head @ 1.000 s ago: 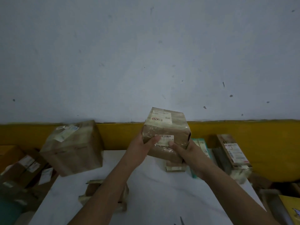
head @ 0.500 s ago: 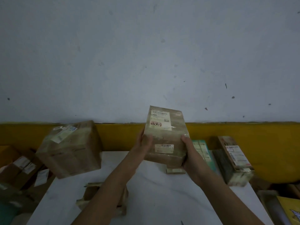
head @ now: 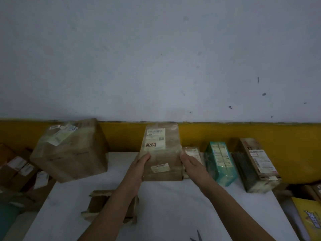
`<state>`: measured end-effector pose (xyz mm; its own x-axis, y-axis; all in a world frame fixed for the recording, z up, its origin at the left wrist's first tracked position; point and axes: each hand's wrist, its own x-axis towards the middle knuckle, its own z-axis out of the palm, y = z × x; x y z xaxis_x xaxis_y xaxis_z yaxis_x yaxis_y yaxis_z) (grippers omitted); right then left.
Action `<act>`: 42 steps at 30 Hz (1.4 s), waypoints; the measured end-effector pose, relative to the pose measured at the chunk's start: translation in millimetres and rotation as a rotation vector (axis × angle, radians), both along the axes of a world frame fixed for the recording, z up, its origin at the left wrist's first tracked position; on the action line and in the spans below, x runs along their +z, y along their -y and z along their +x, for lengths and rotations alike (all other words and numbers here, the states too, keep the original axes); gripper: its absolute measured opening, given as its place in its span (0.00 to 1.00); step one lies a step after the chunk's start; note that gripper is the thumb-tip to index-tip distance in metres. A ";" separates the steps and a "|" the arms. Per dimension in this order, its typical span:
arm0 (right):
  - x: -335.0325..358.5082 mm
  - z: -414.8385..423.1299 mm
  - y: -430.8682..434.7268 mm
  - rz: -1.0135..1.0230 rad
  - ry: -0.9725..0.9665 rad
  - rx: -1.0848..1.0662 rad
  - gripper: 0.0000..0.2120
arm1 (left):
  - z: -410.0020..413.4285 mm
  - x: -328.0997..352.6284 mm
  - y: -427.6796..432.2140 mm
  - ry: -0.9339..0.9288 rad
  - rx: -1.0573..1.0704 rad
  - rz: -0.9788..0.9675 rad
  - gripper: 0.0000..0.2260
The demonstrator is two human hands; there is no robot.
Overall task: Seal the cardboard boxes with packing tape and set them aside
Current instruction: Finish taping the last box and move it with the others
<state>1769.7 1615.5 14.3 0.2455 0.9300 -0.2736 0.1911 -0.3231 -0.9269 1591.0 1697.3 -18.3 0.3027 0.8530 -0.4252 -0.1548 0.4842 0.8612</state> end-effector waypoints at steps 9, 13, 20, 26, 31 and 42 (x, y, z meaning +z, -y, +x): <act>-116.6 -27.8 -58.1 -0.159 -0.047 -0.037 0.13 | -21.2 -117.0 -42.6 -0.400 -0.044 0.170 0.16; -170.9 -28.3 -87.0 -0.189 -0.024 -0.024 0.16 | -20.9 -156.1 -73.1 -0.541 -0.074 0.200 0.15; -253.3 -6.1 -124.6 -0.279 0.089 -0.078 0.20 | 4.9 -212.5 -121.4 -0.737 -0.160 0.283 0.15; -250.4 -10.8 -125.0 -0.381 0.291 -0.022 0.24 | 7.1 -226.9 -122.9 -0.815 -0.280 0.236 0.17; -224.2 -30.1 -107.3 -0.226 0.611 -0.105 0.15 | -40.0 -204.1 -121.2 -0.899 -0.299 0.259 0.24; -179.5 -142.1 -92.8 -0.106 0.711 0.755 0.31 | -210.9 -157.3 -33.6 -1.385 -0.156 0.108 0.29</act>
<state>1627.6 1708.3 -165.2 -0.2538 0.8883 -0.3827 0.8681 0.0347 -0.4952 1380.1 1730.9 -175.6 -0.2107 0.8970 -0.3885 0.8906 0.3400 0.3020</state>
